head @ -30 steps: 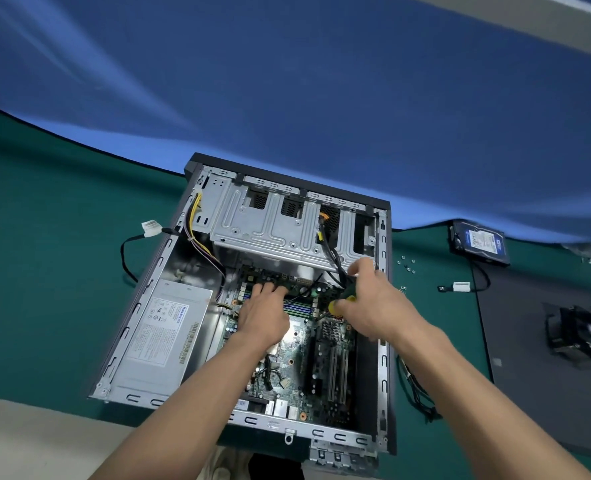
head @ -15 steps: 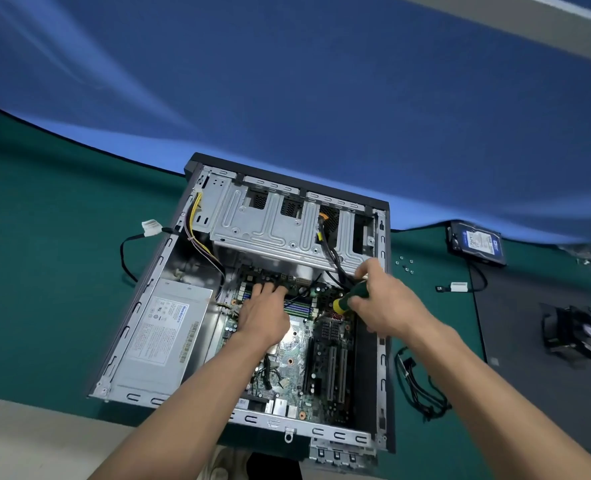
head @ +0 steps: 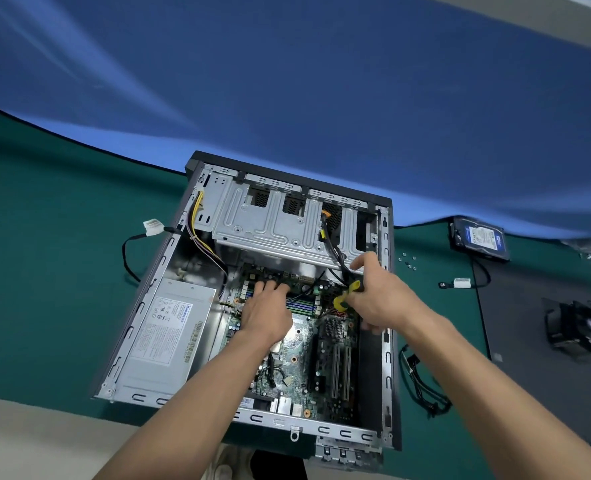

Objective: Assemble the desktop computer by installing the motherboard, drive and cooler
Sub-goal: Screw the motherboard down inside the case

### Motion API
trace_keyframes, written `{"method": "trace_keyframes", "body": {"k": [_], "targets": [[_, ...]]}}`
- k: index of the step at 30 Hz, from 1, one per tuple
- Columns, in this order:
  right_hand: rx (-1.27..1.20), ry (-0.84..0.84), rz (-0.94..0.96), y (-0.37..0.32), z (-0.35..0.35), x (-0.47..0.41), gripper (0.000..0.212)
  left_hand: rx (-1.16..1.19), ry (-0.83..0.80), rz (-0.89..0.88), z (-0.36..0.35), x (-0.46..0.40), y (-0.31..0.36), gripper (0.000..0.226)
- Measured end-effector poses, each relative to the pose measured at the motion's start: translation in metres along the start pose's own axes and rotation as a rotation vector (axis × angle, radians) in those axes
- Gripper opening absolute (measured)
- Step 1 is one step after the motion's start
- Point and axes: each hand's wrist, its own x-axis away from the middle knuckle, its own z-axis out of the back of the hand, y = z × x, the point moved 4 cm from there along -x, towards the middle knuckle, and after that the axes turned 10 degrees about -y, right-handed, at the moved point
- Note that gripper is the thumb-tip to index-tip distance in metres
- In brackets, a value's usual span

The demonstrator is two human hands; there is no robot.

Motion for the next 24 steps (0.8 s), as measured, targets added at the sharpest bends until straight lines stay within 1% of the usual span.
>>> {"method": "trace_keyframes", "body": {"k": [1, 2, 3, 4, 6, 7, 8, 9, 10, 11, 14, 15, 16, 17, 18, 19, 21, 22, 23, 24], "targets": [[0.042, 0.049, -0.012, 0.001, 0.001, -0.001, 0.024, 0.000, 0.002, 0.000, 0.000, 0.000, 0.000, 0.052], [0.093, 0.130, -0.037, 0.002, 0.004, 0.000, 0.027, -0.001, 0.004, -0.001, 0.000, 0.000, -0.001, 0.052], [0.118, 0.171, -0.061, 0.004, 0.007, 0.000, 0.034, 0.000, 0.005, -0.001, 0.000, 0.000, -0.001, 0.051], [0.093, 0.139, -0.069, 0.006, 0.007, -0.001, 0.037, 0.001, 0.004, -0.001, 0.000, 0.000, 0.000, 0.051], [-0.021, 0.008, -0.032, 0.004, 0.004, -0.002, 0.034, 0.002, 0.000, -0.002, 0.002, 0.001, 0.001, 0.052], [-0.026, -0.015, -0.014, 0.002, 0.003, -0.002, 0.032, 0.004, -0.002, -0.001, 0.002, 0.001, 0.001, 0.052], [0.013, 0.015, -0.022, 0.002, 0.002, -0.002, 0.028, 0.006, -0.004, 0.001, 0.002, 0.000, 0.000, 0.052], [0.061, 0.088, -0.036, 0.003, 0.003, -0.002, 0.028, 0.007, -0.002, 0.001, 0.001, 0.000, 0.000, 0.051], [0.101, 0.154, -0.060, 0.002, 0.005, -0.002, 0.034, 0.007, 0.001, 0.000, 0.001, -0.001, 0.000, 0.051], [0.103, 0.151, -0.072, 0.002, 0.007, -0.004, 0.038, 0.010, 0.002, -0.001, 0.001, -0.001, 0.000, 0.051], [0.011, -0.026, -0.037, -0.001, 0.005, -0.005, 0.033, 0.005, -0.003, -0.002, 0.002, 0.000, 0.001, 0.051], [0.034, -0.023, -0.034, -0.002, 0.004, -0.005, 0.029, 0.006, -0.001, -0.002, 0.002, 0.000, 0.000, 0.051], [0.073, 0.029, -0.050, 0.000, 0.004, -0.006, 0.025, 0.006, -0.001, -0.002, 0.002, 0.000, 0.000, 0.050], [0.116, 0.110, -0.073, 0.000, 0.006, -0.006, 0.029, 0.003, 0.002, -0.003, 0.002, 0.000, 0.000, 0.050], [0.155, 0.147, -0.104, 0.000, 0.009, -0.005, 0.036, 0.001, 0.005, -0.003, 0.002, 0.000, 0.000, 0.050], [0.141, 0.106, -0.117, 0.002, 0.010, -0.006, 0.040, 0.002, 0.003, -0.004, 0.002, 0.001, 0.000, 0.050], [-0.006, -0.076, -0.071, 0.000, 0.005, -0.008, 0.033, 0.002, -0.002, -0.004, 0.002, 0.002, 0.001, 0.049], [-0.050, -0.116, -0.025, -0.004, 0.003, -0.007, 0.028, -0.002, 0.003, -0.004, 0.002, 0.001, 0.000, 0.049], [-0.013, -0.083, -0.012, -0.005, 0.001, -0.007, 0.024, -0.002, 0.005, -0.002, 0.002, 0.001, 0.000, 0.049], [0.072, 0.023, -0.023, -0.005, 0.001, -0.006, 0.022, -0.001, 0.005, -0.001, 0.002, 0.001, 0.000, 0.049]]}}
